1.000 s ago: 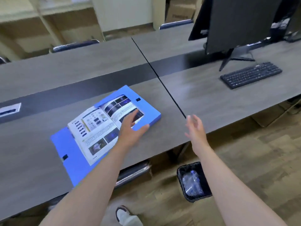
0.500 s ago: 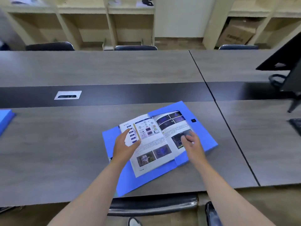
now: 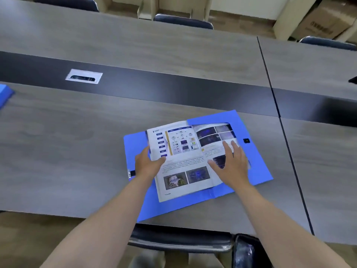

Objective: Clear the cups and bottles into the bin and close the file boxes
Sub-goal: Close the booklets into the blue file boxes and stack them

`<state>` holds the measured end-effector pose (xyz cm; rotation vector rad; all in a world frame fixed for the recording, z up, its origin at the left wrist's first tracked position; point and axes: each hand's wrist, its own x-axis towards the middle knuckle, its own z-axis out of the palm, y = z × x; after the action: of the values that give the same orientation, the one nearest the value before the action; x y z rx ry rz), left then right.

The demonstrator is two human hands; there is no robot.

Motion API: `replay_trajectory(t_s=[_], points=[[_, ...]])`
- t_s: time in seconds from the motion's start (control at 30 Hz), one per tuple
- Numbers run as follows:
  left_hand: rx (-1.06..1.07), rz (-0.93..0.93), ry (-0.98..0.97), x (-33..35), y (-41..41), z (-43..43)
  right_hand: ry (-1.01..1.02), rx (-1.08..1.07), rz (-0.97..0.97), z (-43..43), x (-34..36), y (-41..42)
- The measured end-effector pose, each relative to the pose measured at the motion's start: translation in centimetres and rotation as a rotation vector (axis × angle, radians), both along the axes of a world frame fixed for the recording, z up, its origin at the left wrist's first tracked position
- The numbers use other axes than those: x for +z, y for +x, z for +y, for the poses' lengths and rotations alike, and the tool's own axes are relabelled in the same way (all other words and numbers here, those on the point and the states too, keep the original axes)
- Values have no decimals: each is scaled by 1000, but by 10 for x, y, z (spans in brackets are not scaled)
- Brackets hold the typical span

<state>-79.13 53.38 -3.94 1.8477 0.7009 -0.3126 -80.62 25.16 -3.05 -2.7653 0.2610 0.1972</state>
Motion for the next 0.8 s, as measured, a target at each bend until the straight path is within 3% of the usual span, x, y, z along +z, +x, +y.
replay_trajectory(t_s=[0.2, 0.37, 0.57, 0.8], points=[[203, 143, -64, -6, 11, -9, -108, -117, 113, -53, -15, 29], [336, 180, -120, -9, 13, -14, 101, -258, 135, -97, -28, 38], [269, 290, -9, -11, 10, -23, 154, -286, 58, -104, -33, 35], [358, 291, -103, -10, 12, -30, 167, -334, 47, -99, -33, 32]])
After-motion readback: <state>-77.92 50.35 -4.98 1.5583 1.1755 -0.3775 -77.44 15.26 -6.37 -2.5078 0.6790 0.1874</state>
